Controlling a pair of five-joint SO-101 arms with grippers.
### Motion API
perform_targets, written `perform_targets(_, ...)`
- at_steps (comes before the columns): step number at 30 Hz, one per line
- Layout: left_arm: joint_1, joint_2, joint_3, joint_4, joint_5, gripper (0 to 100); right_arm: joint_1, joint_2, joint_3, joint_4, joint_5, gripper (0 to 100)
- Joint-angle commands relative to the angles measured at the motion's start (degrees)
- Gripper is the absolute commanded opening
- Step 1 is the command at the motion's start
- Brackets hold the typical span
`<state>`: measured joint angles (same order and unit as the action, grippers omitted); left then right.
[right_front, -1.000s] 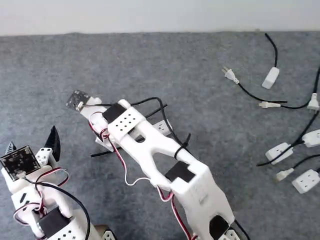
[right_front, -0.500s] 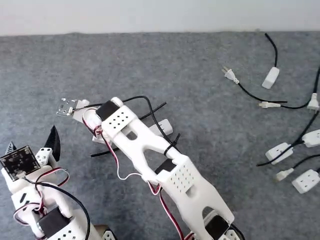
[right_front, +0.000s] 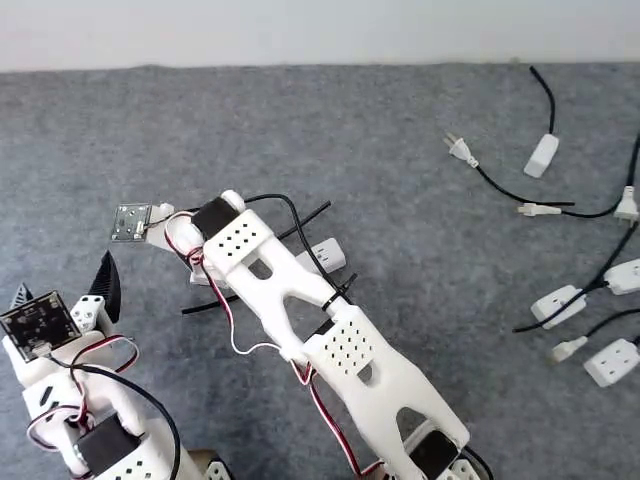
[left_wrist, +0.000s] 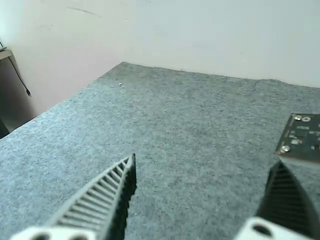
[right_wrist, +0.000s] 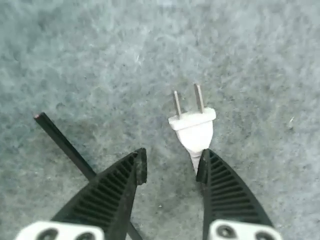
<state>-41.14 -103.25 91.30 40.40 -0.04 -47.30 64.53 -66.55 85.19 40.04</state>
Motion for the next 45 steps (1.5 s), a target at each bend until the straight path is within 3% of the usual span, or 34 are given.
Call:
perform_targets(1, -0.3, -0.8, -0.4, 0.2, 0.4, 40, 2.1, -0.7, -3.1, 0.6, 2.4, 16.6)
perform_targets(7, -0.2, -0.8, 0.3, -0.1, 0.3, 40, 3.1, -0.1, -2.7, -0.1, 7.3, 16.6)
perform_targets(16, -0.2, -0.8, 0.7, 0.1, 0.3, 40, 4.2, 3.4, -3.1, -2.5, 7.3, 16.4)
perform_targets(21, -0.2, -0.8, 0.7, 0.2, 0.3, 40, 4.0, 3.4, -3.1, -2.8, 7.3, 0.0)
perform_targets(23, -0.2, -0.8, 1.3, -0.1, 0.3, 40, 4.0, 3.5, -3.1, -2.8, 7.4, 3.5)
perform_targets(39, 1.1, -0.8, 1.9, -0.1, -0.3, 40, 4.2, 3.1, -3.1, -3.2, 6.9, 1.0)
perform_targets(45, 2.5, -0.8, 2.5, -0.2, -1.7, 40, 4.4, 1.2, -9.8, -0.4, 2.2, 1.0)
